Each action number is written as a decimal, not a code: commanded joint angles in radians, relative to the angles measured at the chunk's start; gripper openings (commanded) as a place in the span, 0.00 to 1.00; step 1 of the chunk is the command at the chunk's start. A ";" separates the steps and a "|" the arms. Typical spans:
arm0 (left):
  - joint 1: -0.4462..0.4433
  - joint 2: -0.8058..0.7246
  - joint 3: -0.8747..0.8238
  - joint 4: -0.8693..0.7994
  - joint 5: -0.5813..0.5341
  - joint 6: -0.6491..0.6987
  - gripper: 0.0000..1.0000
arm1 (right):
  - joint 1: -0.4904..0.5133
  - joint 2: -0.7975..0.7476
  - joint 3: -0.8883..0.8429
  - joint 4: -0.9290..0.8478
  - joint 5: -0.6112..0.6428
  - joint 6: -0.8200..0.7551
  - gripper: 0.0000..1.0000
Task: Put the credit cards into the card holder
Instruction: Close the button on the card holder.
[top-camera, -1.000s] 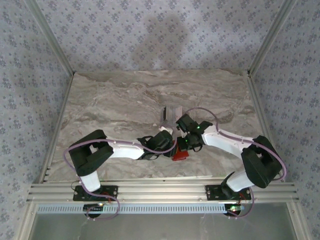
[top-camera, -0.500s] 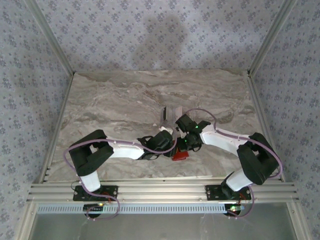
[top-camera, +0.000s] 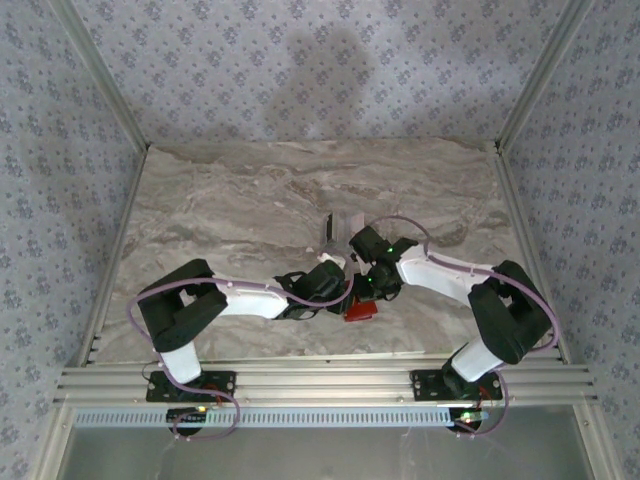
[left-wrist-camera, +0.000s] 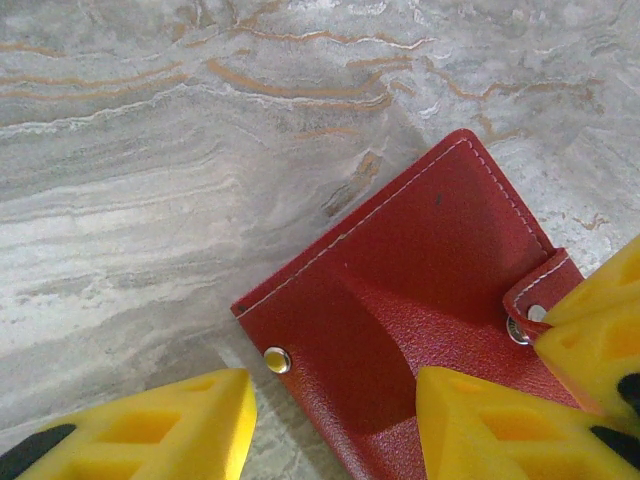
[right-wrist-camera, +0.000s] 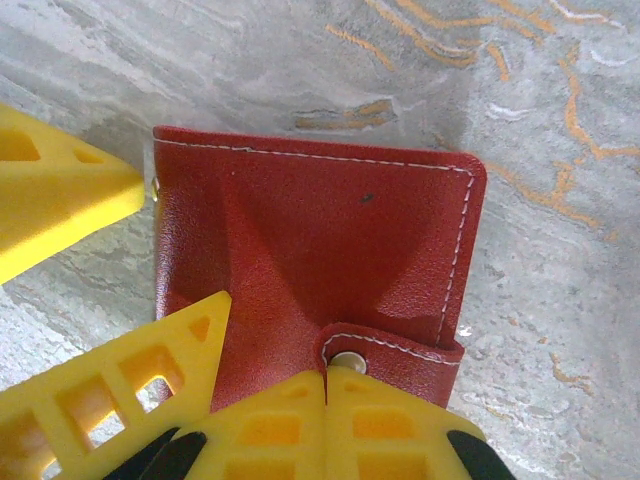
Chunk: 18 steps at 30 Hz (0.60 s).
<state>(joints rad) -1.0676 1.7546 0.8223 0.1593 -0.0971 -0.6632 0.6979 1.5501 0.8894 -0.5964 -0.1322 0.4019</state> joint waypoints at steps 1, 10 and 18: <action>0.002 0.049 -0.005 -0.032 0.020 0.003 0.49 | 0.002 0.049 0.002 0.002 -0.010 0.005 0.00; 0.003 0.038 -0.006 -0.032 0.019 0.003 0.49 | 0.003 0.117 0.011 0.009 0.005 0.024 0.00; 0.007 0.027 -0.006 -0.034 0.017 0.004 0.49 | 0.007 0.175 0.027 0.007 0.019 0.046 0.00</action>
<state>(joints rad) -1.0668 1.7546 0.8223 0.1562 -0.0971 -0.6628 0.6960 1.6260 0.9546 -0.6662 -0.1356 0.4183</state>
